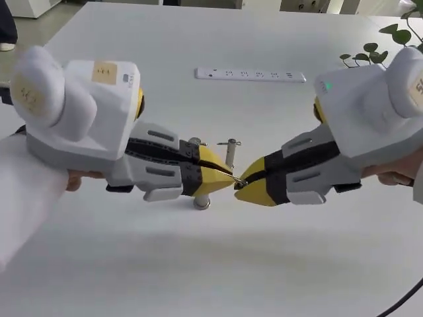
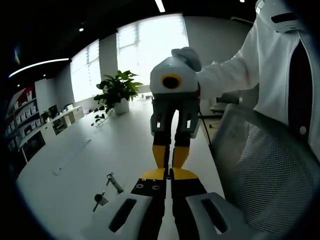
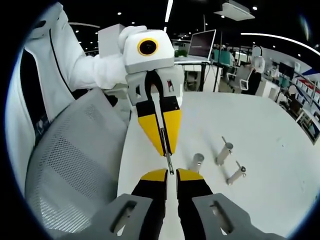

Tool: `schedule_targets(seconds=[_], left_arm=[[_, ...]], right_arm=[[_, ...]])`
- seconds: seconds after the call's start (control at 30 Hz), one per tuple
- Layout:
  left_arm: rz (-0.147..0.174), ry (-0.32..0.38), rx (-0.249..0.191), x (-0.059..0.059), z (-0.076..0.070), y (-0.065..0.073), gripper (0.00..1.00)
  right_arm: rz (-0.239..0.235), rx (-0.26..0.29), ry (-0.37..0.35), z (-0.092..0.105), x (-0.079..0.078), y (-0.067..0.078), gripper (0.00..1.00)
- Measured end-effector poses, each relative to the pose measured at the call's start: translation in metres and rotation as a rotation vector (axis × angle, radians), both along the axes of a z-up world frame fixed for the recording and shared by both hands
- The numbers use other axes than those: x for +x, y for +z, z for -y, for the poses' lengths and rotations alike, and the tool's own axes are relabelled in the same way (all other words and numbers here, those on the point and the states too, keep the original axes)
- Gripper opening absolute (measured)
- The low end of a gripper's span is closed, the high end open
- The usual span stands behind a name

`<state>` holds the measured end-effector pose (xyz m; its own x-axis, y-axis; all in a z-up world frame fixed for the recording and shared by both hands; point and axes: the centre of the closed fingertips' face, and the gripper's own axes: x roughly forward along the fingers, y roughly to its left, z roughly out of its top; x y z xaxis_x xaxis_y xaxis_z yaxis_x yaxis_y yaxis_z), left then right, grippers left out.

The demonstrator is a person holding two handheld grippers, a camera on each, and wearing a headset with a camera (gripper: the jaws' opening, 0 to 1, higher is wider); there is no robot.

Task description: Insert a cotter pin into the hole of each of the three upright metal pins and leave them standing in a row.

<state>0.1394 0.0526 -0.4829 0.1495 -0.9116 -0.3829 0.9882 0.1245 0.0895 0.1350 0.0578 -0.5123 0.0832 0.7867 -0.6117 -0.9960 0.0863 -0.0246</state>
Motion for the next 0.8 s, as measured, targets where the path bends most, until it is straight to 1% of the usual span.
schedule_targets(seconds=[0.1,0.2,0.27,0.33,0.37,0.43,0.47,0.5,0.53,0.57,0.6,0.63,0.67,0.7,0.77,0.8], left_arm=[[0.006,-0.018,0.015,-0.002,0.0,-0.004,0.0],[0.003,-0.008,0.011,0.0,0.0,-0.005,0.0],[0.0,-0.006,0.011,-0.001,0.0,-0.006,0.0],[-0.007,-0.009,0.024,-0.002,-0.001,-0.01,0.0],[-0.005,-0.011,0.034,-0.003,-0.001,-0.012,0.0],[-0.025,-0.003,0.049,-0.003,-0.003,-0.019,0.0],[-0.027,0.0,0.041,-0.003,-0.003,-0.019,0.0],[-0.042,0.008,0.036,-0.003,-0.003,-0.02,0.0],[-0.046,0.01,0.039,-0.003,-0.003,-0.021,0.0],[-0.041,0.011,0.053,-0.003,-0.003,-0.025,0.01],[-0.042,0.01,0.056,-0.003,-0.003,-0.025,0.01],[-0.052,0.015,0.054,-0.004,-0.003,-0.026,0.01],[-0.081,0.03,0.045,-0.004,-0.003,-0.027,0.01],[-0.083,0.03,0.043,-0.003,-0.003,-0.028,0.01],[-0.072,0.031,0.042,-0.003,-0.004,-0.028,0.01],[-0.04,0.03,0.045,-0.001,-0.004,-0.027,0.01]], right_arm=[[-0.002,0.003,0.006,-0.001,-0.001,0.001,0.02],[-0.005,-0.009,0.026,-0.001,-0.003,0.0,0.0],[0.001,-0.012,0.025,0.0,-0.002,0.0,0.0],[0.001,-0.019,0.041,0.0,-0.004,-0.001,0.0],[0.004,-0.024,0.048,0.001,-0.004,-0.002,0.0],[0.008,-0.034,0.054,0.001,-0.005,-0.002,0.0],[0.01,-0.044,0.055,0.001,-0.004,-0.003,0.0],[0.015,-0.055,0.062,0.001,-0.004,-0.004,0.0],[0.018,-0.061,0.067,0.001,-0.004,-0.005,0.0],[0.022,-0.072,0.069,0.0,-0.004,-0.007,0.0],[0.023,-0.076,0.071,0.0,-0.004,-0.007,0.0],[0.031,-0.089,0.08,0.001,-0.004,-0.009,0.0],[0.033,-0.093,0.08,0.001,-0.004,-0.009,0.0],[0.033,-0.098,0.079,0.001,-0.003,-0.01,0.0],[0.037,-0.1,0.08,0.001,-0.002,-0.01,0.0],[0.036,-0.096,0.075,0.001,-0.001,-0.009,0.0]])
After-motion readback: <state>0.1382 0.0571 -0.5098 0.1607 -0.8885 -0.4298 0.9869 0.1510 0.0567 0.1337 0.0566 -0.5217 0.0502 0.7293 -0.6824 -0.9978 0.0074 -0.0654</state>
